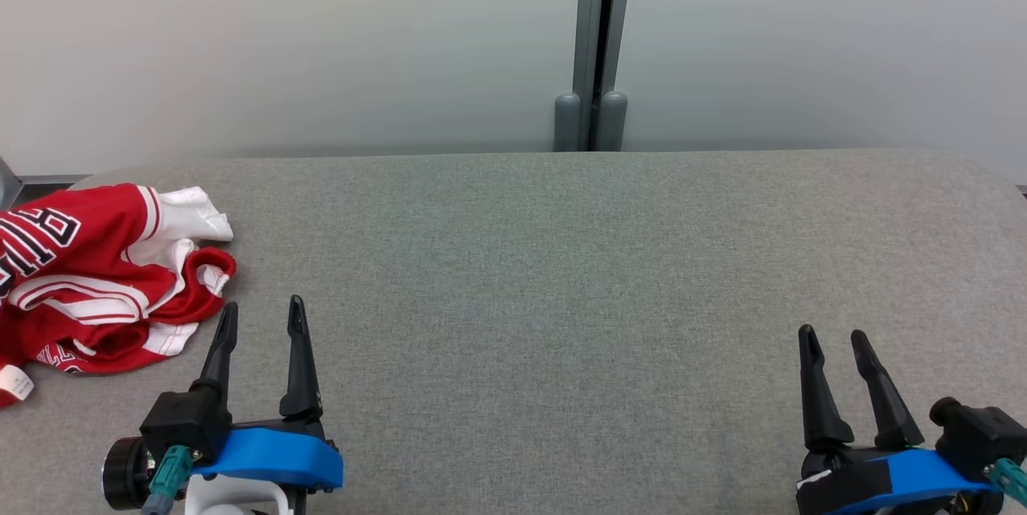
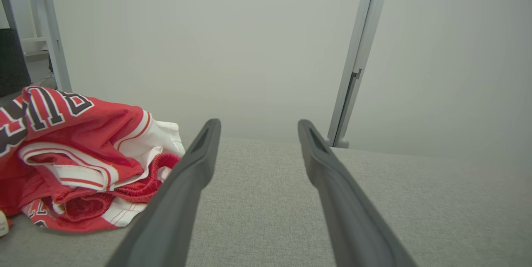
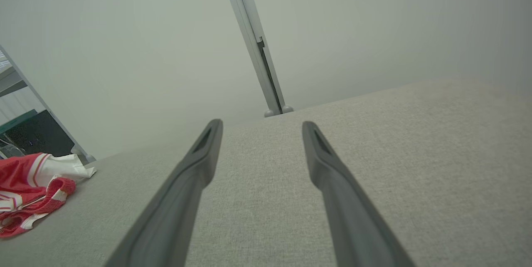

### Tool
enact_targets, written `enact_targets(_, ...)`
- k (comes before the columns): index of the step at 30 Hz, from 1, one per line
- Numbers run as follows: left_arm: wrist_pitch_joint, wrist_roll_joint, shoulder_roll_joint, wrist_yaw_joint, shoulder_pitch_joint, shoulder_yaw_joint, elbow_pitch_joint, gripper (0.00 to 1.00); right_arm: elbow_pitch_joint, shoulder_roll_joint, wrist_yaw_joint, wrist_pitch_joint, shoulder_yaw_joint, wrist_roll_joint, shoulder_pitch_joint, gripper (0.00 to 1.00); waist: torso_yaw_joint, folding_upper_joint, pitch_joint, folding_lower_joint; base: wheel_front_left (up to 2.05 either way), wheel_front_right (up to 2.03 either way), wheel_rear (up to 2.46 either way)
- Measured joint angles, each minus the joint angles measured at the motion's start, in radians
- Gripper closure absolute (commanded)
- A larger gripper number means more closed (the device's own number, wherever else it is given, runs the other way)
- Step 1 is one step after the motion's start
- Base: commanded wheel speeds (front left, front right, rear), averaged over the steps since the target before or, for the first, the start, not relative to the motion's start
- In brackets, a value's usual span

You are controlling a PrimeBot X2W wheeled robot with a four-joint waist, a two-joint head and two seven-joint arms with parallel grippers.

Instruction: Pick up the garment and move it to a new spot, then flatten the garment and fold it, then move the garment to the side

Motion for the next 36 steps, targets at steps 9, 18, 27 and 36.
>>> enact_targets(9, -0.017, 0.052, -0.001, -0.001, 0.000, -0.001, 0.008, 0.00, 0.008, -0.001, 0.000, -0.017, 0.005, -0.060, 0.000, 0.00, 0.001, 0.0000, 0.001, 0.0001, 0.00, 0.00, 0.00)
enact_targets(18, -0.034, 0.088, -0.005, -0.011, -0.002, 0.002, 0.022, 0.00, 0.014, -0.002, 0.000, -0.035, 0.006, -0.119, 0.001, 0.00, 0.007, 0.0000, 0.003, 0.0001, 0.00, 0.00, 0.00)
enact_targets(27, -0.040, 0.086, -0.010, -0.020, -0.006, 0.009, 0.040, 0.00, 0.019, -0.002, 0.000, -0.041, 0.011, -0.139, 0.001, 0.00, 0.009, 0.0000, 0.004, 0.0001, 0.00, 0.00, 0.00)
enact_targets(36, -0.040, 0.075, -0.012, -0.022, -0.007, 0.011, 0.054, 0.00, 0.029, -0.002, 0.000, -0.041, 0.010, -0.134, 0.001, 0.00, 0.011, 0.0000, 0.004, 0.0001, 0.00, 0.00, 0.00)
